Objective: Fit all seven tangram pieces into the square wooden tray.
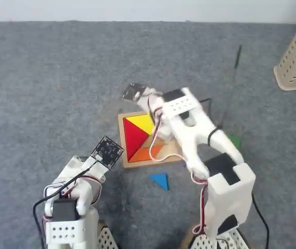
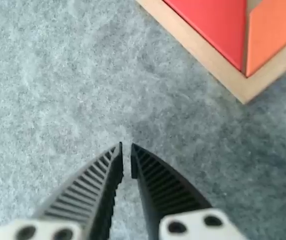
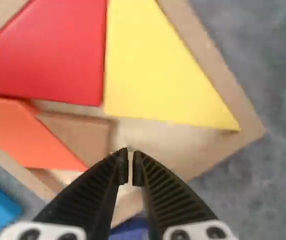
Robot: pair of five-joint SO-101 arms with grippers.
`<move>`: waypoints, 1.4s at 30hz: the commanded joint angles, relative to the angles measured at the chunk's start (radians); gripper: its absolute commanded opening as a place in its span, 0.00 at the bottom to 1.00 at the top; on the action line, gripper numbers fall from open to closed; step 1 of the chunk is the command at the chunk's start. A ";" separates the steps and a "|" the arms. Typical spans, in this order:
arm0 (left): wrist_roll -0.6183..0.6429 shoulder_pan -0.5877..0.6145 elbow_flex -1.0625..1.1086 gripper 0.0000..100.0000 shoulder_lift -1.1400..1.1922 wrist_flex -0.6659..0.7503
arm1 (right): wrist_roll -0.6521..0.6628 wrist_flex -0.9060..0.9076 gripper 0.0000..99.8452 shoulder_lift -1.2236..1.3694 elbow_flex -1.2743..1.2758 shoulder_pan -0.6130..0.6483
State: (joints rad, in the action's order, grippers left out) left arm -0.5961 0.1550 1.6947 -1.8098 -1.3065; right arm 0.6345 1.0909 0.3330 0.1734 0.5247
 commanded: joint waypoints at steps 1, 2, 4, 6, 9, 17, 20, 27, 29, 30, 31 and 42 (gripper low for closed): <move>-0.002 -0.002 -0.010 0.02 -0.017 -0.006 | -0.018 -0.045 0.01 -0.028 0.012 0.025; -0.002 -0.002 -0.010 0.02 -0.017 -0.006 | -0.018 -0.045 0.01 -0.028 0.012 0.030; -0.002 -0.002 -0.010 0.02 -0.017 -0.006 | -0.021 -0.051 0.01 -0.028 0.014 0.042; -0.002 -0.002 -0.010 0.02 -0.017 -0.006 | -0.051 -0.054 0.01 -0.027 0.012 0.067; -0.002 -0.002 -0.010 0.02 -0.017 -0.006 | -0.075 -0.054 0.01 -0.027 0.009 0.101; -0.002 -0.002 -0.010 0.02 -0.017 -0.006 | -0.120 -0.088 0.01 -0.041 0.008 0.101; -0.002 -0.002 -0.010 0.02 -0.017 -0.006 | -0.130 -0.085 0.01 -0.076 0.008 0.090; -0.002 -0.002 -0.010 0.02 -0.017 -0.006 | -0.184 -0.090 0.01 -0.145 0.009 0.059; -0.002 -0.002 -0.010 0.02 -0.017 -0.006 | -0.187 -0.111 0.01 -0.127 0.012 0.058; -0.002 -0.002 -0.010 0.02 -0.017 -0.006 | -0.187 -0.122 0.01 -0.114 0.012 0.058; -0.002 -0.002 -0.010 0.02 -0.017 -0.006 | -0.187 -0.133 0.01 -0.097 0.011 0.059; -0.002 -0.002 -0.010 0.02 -0.017 -0.006 | -0.187 -0.189 0.01 -0.002 -0.026 0.065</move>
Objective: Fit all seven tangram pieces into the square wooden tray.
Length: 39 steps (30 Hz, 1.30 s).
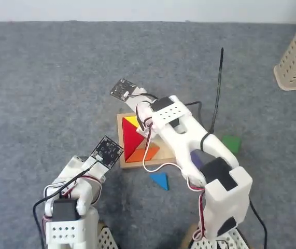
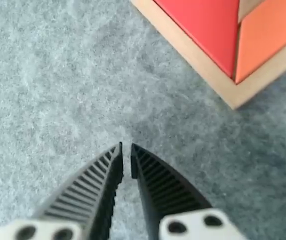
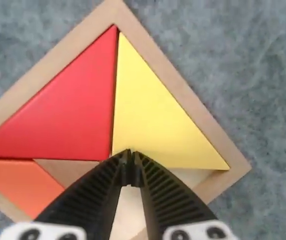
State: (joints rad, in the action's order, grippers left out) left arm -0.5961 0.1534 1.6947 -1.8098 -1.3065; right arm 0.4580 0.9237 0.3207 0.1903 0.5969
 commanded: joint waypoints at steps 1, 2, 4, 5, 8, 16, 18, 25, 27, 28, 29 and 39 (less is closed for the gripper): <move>-0.002 0.000 -0.010 0.02 -0.017 -0.006 | -0.011 -0.022 0.01 0.010 -0.048 -0.007; -0.002 0.000 -0.010 0.02 -0.017 -0.006 | -0.011 -0.022 0.01 0.008 -0.051 -0.007; -0.002 0.000 -0.010 0.02 -0.017 -0.006 | -0.012 -0.027 0.01 0.008 -0.051 -0.005; -0.002 0.000 -0.010 0.02 -0.017 -0.006 | -0.012 -0.028 0.01 0.008 -0.051 -0.001; -0.002 0.000 -0.010 0.02 -0.017 -0.006 | -0.058 -0.028 0.01 -0.004 -0.051 0.010; -0.002 0.000 -0.010 0.02 -0.017 -0.006 | -0.184 -0.021 0.01 -0.285 0.086 -0.024; -0.002 0.000 -0.010 0.02 -0.017 -0.006 | -0.176 -0.021 0.01 -0.364 0.170 -0.036; -0.002 0.000 -0.010 0.02 -0.017 -0.006 | -0.172 0.111 0.01 -0.564 0.325 -0.248; -0.002 0.000 -0.010 0.02 -0.017 -0.006 | -0.140 0.202 0.01 -0.585 0.325 -0.331; -0.002 0.000 -0.010 0.02 -0.017 -0.006 | -0.117 0.242 0.01 -0.591 0.325 -0.371; -0.002 0.000 -0.010 0.02 -0.017 -0.006 | -0.089 0.277 0.01 -0.595 0.325 -0.407; -0.002 0.000 -0.010 0.02 -0.017 -0.006 | -0.118 0.308 0.09 -0.590 0.327 -0.760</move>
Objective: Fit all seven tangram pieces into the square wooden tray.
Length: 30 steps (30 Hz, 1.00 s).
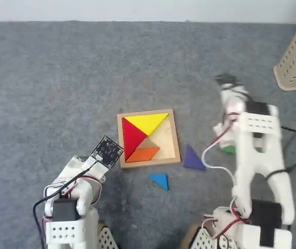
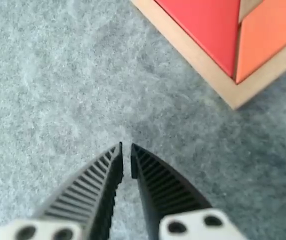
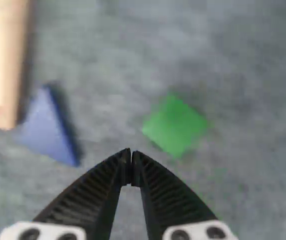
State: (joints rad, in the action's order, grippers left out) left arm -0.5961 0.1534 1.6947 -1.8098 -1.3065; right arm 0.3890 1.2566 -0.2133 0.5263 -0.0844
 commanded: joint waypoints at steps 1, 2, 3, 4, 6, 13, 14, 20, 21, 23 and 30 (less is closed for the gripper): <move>-0.002 0.000 -0.010 0.02 -0.017 -0.006 | -0.064 -0.036 0.13 -0.056 -0.008 -0.093; -0.002 0.000 -0.010 0.02 -0.017 -0.006 | -0.072 -0.041 0.16 -0.056 -0.008 -0.094; -0.002 0.000 -0.010 0.02 -0.017 -0.006 | -0.078 -0.041 0.18 -0.056 -0.008 -0.093; -0.002 0.002 -0.010 0.02 -0.017 -0.006 | -0.080 -0.039 0.20 -0.053 -0.006 -0.085; -0.002 0.002 -0.010 0.02 -0.017 -0.006 | -0.097 -0.041 0.22 -0.031 -0.008 -0.058; -0.002 0.003 -0.010 0.02 -0.017 -0.006 | -0.161 -0.142 0.23 0.188 -0.046 -0.012; -0.002 0.003 -0.010 0.02 -0.017 -0.006 | -0.161 -0.140 0.23 0.217 -0.060 -0.002; -0.002 0.003 -0.010 0.02 -0.017 -0.006 | -0.163 -0.148 0.23 0.351 -0.114 0.054; -0.002 0.003 -0.010 0.02 -0.017 -0.006 | -0.163 -0.150 0.23 0.369 -0.120 0.056; -0.002 0.003 -0.010 0.02 -0.017 -0.006 | -0.163 -0.150 0.22 0.403 -0.138 0.050; -0.002 0.003 -0.010 0.02 -0.017 -0.006 | -0.164 -0.139 0.18 0.493 -0.201 0.025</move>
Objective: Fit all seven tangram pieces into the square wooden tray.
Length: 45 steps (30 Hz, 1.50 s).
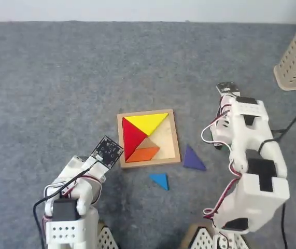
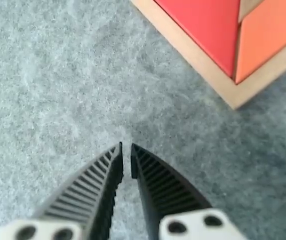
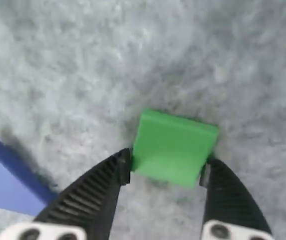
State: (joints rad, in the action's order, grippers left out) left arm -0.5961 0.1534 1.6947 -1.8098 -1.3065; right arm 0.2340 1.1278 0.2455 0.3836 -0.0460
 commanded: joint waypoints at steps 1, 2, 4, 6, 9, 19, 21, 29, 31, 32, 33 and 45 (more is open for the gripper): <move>-0.002 0.003 -0.010 0.02 -0.017 -0.006 | -0.014 -0.010 0.15 0.038 -0.061 -0.013; -0.002 0.003 -0.010 0.02 -0.017 -0.006 | -0.026 -0.015 0.12 0.036 -0.061 -0.013; -0.002 0.003 -0.010 0.02 -0.017 -0.006 | -0.037 -0.019 0.07 0.030 -0.063 -0.010; -0.002 0.003 -0.010 0.02 -0.017 -0.006 | -0.035 -0.018 0.04 0.016 -0.063 -0.004; -0.002 0.003 -0.010 0.02 -0.017 -0.006 | -0.035 -0.008 0.03 -0.030 -0.063 -0.004; -0.002 0.005 -0.010 0.02 -0.017 -0.006 | -0.015 0.048 0.03 -0.252 -0.061 0.236; -0.002 0.005 -0.010 0.02 -0.017 -0.006 | 0.031 0.045 0.03 -0.269 -0.066 0.338; -0.002 0.005 -0.010 0.02 -0.017 -0.006 | 0.132 0.068 0.03 -0.133 -0.242 0.605; -0.002 0.005 -0.010 0.02 -0.017 -0.006 | 0.150 0.070 0.03 -0.062 -0.296 0.624; -0.002 0.005 -0.010 0.02 -0.017 -0.006 | 0.158 0.071 0.03 -0.028 -0.319 0.624; -0.002 0.005 -0.010 0.02 -0.017 -0.006 | 0.164 0.084 0.03 0.004 -0.345 0.624; -0.002 0.005 -0.010 0.02 -0.017 -0.006 | 0.229 0.237 0.03 0.160 -0.516 0.622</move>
State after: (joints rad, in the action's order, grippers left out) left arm -0.5961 0.1534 1.6947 -1.8098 -1.3065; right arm 0.4012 1.3303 0.4204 -0.0690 0.5662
